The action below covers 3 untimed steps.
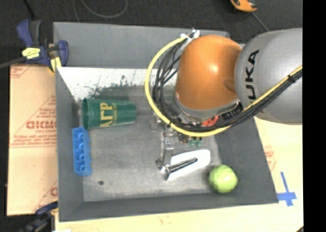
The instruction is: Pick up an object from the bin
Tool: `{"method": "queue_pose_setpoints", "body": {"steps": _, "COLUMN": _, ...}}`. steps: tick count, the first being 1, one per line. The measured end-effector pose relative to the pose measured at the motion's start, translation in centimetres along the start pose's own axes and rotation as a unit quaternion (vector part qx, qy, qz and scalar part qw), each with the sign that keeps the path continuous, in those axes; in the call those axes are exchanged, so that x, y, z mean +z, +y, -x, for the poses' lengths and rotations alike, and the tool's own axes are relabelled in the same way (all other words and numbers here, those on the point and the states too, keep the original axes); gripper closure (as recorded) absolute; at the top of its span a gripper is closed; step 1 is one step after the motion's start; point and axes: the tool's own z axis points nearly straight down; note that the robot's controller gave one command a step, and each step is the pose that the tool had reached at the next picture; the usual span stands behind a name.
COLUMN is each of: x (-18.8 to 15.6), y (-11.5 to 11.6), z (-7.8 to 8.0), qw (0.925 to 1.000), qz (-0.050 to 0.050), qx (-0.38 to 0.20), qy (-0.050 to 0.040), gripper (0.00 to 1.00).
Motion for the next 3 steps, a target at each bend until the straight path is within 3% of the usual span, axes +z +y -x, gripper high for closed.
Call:
{"method": "queue_pose_setpoints", "body": {"steps": 1, "x": -0.5, "y": -0.1, "z": 0.1, "qw": 1.0000, "qz": 0.001, "qx": 0.001, "qy": -0.0040, "gripper": 0.00}}
{"method": "queue_pose_setpoints", "body": {"steps": 2, "x": 2.8, "y": -2.3, "z": -0.7, "qw": 0.9993, "qz": 0.000, "qx": -0.036, "qy": -0.0069, "gripper": 0.00}}
{"method": "queue_pose_setpoints", "body": {"steps": 3, "x": 7.1, "y": -5.7, "z": 0.1, "qw": 0.9956, "qz": -0.001, "qx": -0.094, "qy": -0.0057, "gripper": 0.00}}
